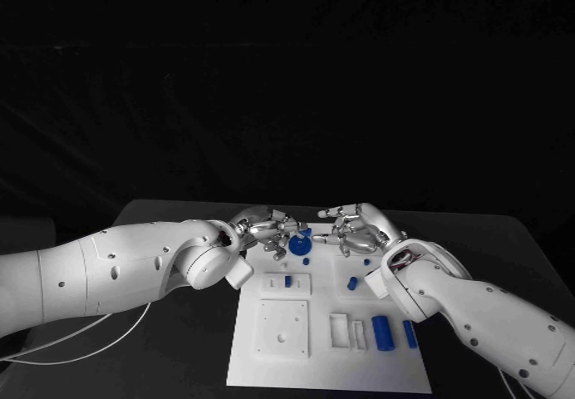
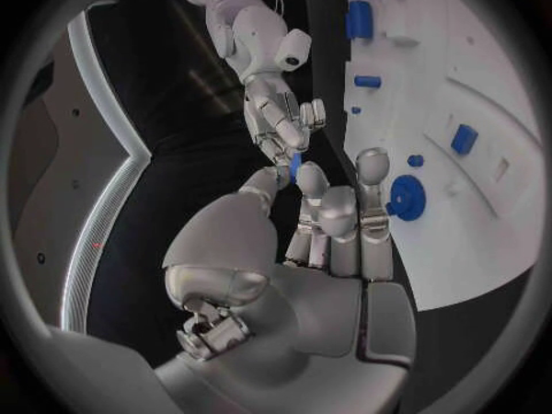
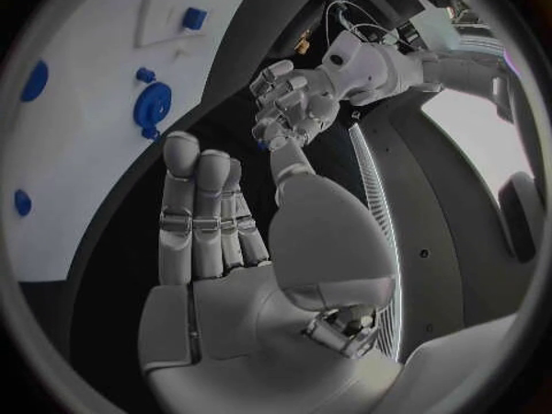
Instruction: Assemble the parts on the task board
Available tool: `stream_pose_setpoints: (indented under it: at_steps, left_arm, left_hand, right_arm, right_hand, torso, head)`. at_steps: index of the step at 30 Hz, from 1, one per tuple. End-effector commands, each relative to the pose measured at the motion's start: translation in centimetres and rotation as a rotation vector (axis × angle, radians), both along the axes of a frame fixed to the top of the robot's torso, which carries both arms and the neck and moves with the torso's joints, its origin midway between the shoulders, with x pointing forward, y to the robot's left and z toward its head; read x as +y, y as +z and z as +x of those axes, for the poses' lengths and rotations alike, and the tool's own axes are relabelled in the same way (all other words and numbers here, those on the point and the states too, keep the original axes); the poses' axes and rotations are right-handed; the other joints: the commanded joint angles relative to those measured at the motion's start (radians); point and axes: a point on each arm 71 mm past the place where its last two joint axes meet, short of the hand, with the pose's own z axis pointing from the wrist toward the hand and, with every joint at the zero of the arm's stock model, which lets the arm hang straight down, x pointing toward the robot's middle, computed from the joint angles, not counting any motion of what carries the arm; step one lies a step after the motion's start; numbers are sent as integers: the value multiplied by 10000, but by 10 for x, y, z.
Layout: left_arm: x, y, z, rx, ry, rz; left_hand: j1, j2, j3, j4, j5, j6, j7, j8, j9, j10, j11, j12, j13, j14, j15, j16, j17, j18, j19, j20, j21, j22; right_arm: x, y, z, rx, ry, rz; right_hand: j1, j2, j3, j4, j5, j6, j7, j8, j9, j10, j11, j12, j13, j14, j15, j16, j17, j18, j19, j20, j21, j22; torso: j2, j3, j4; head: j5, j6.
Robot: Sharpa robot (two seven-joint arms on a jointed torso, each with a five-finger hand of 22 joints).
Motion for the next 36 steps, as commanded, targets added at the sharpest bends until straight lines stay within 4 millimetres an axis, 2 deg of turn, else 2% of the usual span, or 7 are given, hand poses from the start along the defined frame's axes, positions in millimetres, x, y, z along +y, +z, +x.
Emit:
stream_pose_setpoints:
  at_steps: [1,7,11,14,19,30,36]
  left_arm:
    - [4,-2,1,112,135,400]
    - [14,-5,2,195,261,1427]
    - [21,-7,2,168,434,2630]
    - [29,-8,1,111,871,3544]
    - [35,-8,-4,37,1552,4858]
    - [25,-8,-16,-656,2370,6790]
    - [18,-12,-19,-1070,2647,7234]
  left_hand:
    - [-63,-45,1164,-1254,73,206,-131,48,11,107,2,-74,17,98,6,26,28,97,-3,-65,43,179]
    - [-84,-88,1171,-1312,225,286,-147,13,14,170,-19,-114,28,164,-15,5,85,97,22,-85,76,177]
    - [-115,-155,1176,-1377,426,427,-186,-58,0,317,-61,-205,26,318,-61,-62,150,86,96,-130,112,167]
    - [-165,-308,1203,-1421,949,622,-248,-98,-23,555,-135,-334,-6,572,-128,-116,377,79,221,-195,125,146]
    - [-232,-451,1256,-1536,1339,937,-305,-328,-23,914,-213,-666,401,912,-199,-389,1027,39,406,-269,9,134]
    - [-325,-688,1275,-1625,2002,1338,-401,-566,-29,1460,-306,-1231,787,1342,-266,-867,1463,60,699,-308,-164,134]
    - [-298,-858,1278,-1615,2337,1566,-439,-721,-67,1776,-345,-1565,980,1569,-300,-1151,1638,73,865,-331,-272,134]
  right_arm:
    - [-15,7,4,-86,-149,238]
    - [-50,19,15,-181,-783,556]
    - [-79,28,29,-391,-1487,681]
    - [-98,35,41,-606,-2001,670]
    - [-120,43,56,-855,-2707,650]
    - [-139,42,69,-946,-3375,536]
    - [-140,39,72,-931,-3442,431]
  right_hand:
    - [76,-4,-87,73,158,-5,6,-32,-10,-101,-3,55,-52,-106,-12,56,-30,89,18,58,-86,256]
    - [109,70,-240,117,348,209,-11,-15,3,-112,-14,107,-119,-122,-18,108,-67,82,46,55,-100,280]
    - [103,170,-286,28,393,408,-25,-15,9,-107,-27,122,-157,-123,-29,123,-92,66,63,41,-60,299]
    - [89,214,-299,-11,408,509,-31,-8,16,-105,-32,129,-169,-125,-31,131,-98,57,60,40,-15,308]
    - [55,307,-348,-123,445,640,-42,-4,21,-89,-45,148,-194,-118,-41,157,-104,44,74,29,81,327]
    - [2,365,-389,-184,451,668,-46,-3,21,-70,-51,157,-222,-104,-47,175,-111,36,86,22,171,339]
    - [-12,373,-395,-181,451,678,-48,-3,22,-66,-53,158,-227,-99,-49,180,-110,34,91,21,199,344]
  torso:
    - [-10,3,13]
    - [-36,7,-13]
    - [-103,40,-22]
    - [-176,80,-36]
    - [-260,113,-12]
    - [-495,62,59]
    - [-613,86,117]
  head:
    - [34,-38]
    - [92,-87]
    - [124,-183]
    - [160,-262]
    - [208,-429]
    - [240,-962]
    - [263,-1155]
